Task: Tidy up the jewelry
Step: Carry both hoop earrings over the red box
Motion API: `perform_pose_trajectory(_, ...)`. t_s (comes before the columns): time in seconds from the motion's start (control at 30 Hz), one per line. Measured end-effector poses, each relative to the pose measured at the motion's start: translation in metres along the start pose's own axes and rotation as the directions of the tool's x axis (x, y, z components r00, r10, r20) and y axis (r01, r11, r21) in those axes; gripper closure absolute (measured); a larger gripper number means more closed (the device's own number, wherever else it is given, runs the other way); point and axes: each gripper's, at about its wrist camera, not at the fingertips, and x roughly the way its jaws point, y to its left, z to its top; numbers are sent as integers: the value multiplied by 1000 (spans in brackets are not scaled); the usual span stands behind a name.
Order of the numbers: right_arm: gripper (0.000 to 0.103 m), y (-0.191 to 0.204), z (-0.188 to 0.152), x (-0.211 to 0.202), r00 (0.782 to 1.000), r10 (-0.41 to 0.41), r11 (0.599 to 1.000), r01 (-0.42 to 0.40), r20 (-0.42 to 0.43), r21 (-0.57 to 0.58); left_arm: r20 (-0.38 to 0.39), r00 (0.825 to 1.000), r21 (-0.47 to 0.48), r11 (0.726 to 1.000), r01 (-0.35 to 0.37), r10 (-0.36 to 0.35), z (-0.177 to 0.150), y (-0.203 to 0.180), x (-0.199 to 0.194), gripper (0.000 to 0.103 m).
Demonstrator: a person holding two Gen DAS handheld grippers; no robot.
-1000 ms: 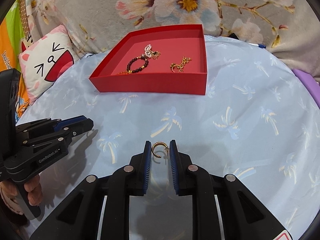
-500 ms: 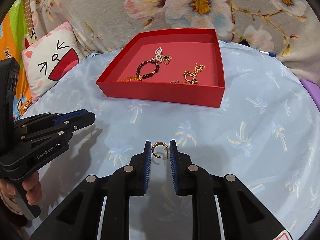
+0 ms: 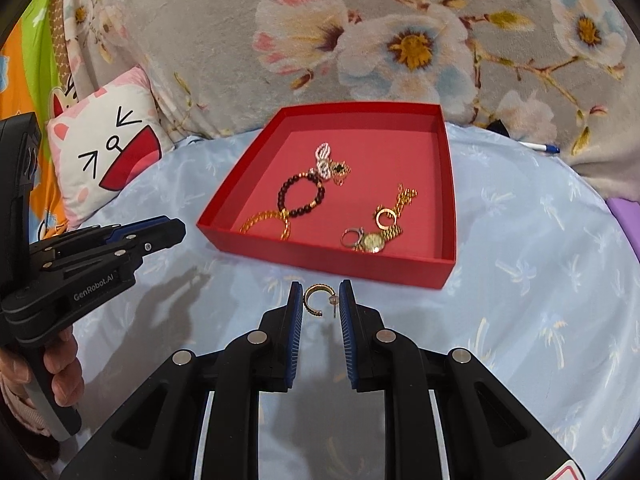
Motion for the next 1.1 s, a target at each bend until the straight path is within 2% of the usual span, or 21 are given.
perform_pose_trajectory(0.2,86,-1,12,4,1000,16,1000,-16,24,13,18,1000,-26,1000,-8,8,15,6,2,87)
perform_pose_trajectory(0.5,86,-1,13,11,999,29,999,-29,18,25,6,1000,-27,1000,-14,14,17,7,12,87)
perform_pose_trajectory(0.7,86,-4,25,13,999,17,1000,-18,39,21,15,1000,-30,999,-22,22,24,9,16,87)
perform_pose_trajectory(0.9,86,-9,57,26,997,-3,1000,1,73,27,58,998,-30,999,-28,30,57,6,27,87)
perform_pose_trajectory(1.0,86,-18,76,41,996,-8,997,2,90,74,78,996,-45,998,-38,42,77,3,40,87)
perform_pose_trajectory(1.1,86,-29,90,57,996,-10,993,-1,90,118,62,997,-59,997,-39,43,92,0,61,87)
